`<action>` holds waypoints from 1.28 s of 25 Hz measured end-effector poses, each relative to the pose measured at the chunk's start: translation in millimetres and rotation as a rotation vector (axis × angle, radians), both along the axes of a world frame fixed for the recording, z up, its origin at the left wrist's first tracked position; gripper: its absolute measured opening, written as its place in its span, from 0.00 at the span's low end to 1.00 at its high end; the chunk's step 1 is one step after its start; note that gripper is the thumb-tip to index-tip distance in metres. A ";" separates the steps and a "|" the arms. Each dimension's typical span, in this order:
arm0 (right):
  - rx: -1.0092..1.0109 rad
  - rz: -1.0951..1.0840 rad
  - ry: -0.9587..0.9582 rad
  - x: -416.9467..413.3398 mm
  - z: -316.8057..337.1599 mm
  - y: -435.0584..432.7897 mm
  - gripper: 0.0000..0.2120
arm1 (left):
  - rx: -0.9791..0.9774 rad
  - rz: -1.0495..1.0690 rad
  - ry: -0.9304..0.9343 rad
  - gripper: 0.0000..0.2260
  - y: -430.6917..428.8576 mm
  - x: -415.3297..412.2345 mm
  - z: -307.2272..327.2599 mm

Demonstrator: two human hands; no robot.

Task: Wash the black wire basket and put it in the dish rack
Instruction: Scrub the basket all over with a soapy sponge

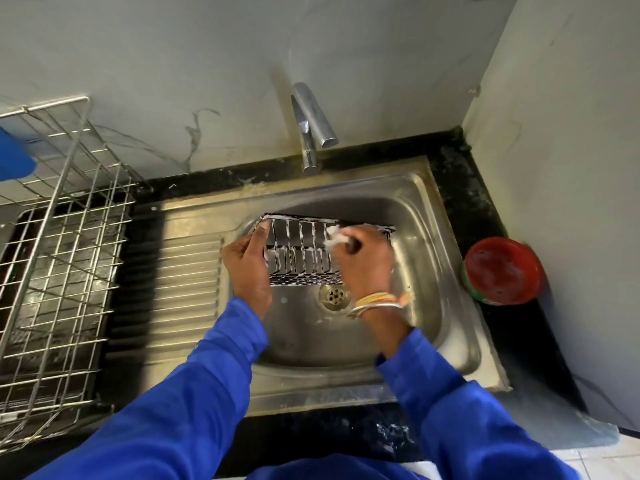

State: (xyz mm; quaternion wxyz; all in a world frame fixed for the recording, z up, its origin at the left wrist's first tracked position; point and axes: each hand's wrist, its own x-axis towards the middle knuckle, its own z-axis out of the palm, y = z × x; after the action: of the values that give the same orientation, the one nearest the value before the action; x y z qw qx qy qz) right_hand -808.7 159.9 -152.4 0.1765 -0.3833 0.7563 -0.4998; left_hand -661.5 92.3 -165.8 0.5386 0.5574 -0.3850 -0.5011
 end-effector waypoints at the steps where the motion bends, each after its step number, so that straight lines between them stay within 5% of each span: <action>1: 0.109 -0.064 -0.021 -20.3 -9.9 3.2 0.06 | 0.005 0.005 0.022 0.22 -2.2 4.5 -3.7; 3: 0.248 -0.132 -0.059 -34.6 -15.4 0.5 0.07 | 0.007 0.013 0.045 0.21 -2.4 6.0 -6.2; 9: -0.026 0.130 0.039 23.8 17.6 -7.0 0.05 | -0.003 -0.029 0.006 0.23 4.7 -2.0 -10.4; 12: 0.195 -0.051 -0.103 -35.8 -5.5 0.0 0.05 | 0.013 0.039 0.059 0.21 1.7 10.9 -8.8; 15: 0.331 -0.111 -0.033 -57.4 -13.5 -1.2 0.07 | -0.002 0.032 0.080 0.24 -3.8 18.7 -10.5; 22: 0.022 0.172 0.058 9.2 9.8 -22.4 0.05 | -0.011 0.014 0.025 0.22 -0.7 11.0 -6.2; 26: 0.381 -0.064 0.049 -65.9 -21.6 -14.8 0.09 | -0.027 -0.013 0.075 0.19 -5.8 26.8 -5.8; 32: -0.037 0.283 0.335 46.6 22.1 -23.9 0.08 | -0.076 -0.101 -0.029 0.15 -0.8 -2.2 -8.2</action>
State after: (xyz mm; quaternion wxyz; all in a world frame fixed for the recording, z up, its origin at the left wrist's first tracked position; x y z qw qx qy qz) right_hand -762.1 136.0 -130.3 0.1099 -0.5662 0.7047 -0.4132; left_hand -663.7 91.4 -174.0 0.5278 0.5236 -0.4393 -0.5043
